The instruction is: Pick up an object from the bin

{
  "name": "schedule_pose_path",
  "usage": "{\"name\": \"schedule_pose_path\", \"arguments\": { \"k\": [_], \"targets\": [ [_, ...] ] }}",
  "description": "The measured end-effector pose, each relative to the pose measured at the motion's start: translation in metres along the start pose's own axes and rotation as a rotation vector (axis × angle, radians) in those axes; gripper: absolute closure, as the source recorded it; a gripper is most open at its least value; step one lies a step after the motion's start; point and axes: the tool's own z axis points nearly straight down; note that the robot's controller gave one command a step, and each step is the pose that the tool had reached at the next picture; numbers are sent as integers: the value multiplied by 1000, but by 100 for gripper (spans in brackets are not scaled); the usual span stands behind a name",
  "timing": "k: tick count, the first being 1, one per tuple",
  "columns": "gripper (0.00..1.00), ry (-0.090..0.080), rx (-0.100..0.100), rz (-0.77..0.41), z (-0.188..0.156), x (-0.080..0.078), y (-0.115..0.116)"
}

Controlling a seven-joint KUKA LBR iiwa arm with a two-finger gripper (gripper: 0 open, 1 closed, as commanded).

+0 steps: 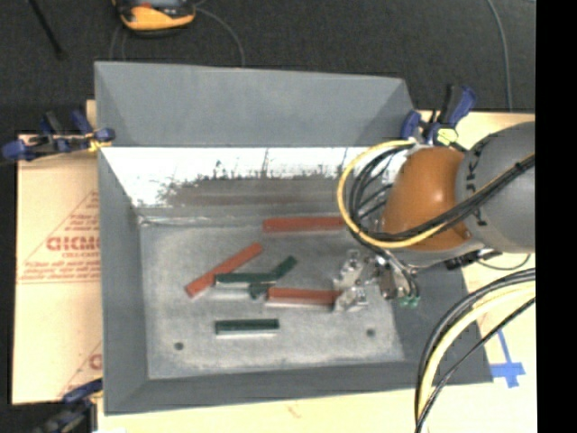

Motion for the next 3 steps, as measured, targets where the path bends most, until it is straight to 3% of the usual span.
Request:
{"name": "schedule_pose_path", "arguments": {
  "k": [1, 2, 3],
  "targets": [
    [100, 3, 0, 3, -47, -7, -1],
    [100, -3, 2, -45, -165, 5, 2],
    [100, -3, 2, -45, -165, 5, 2]
  ]
}}
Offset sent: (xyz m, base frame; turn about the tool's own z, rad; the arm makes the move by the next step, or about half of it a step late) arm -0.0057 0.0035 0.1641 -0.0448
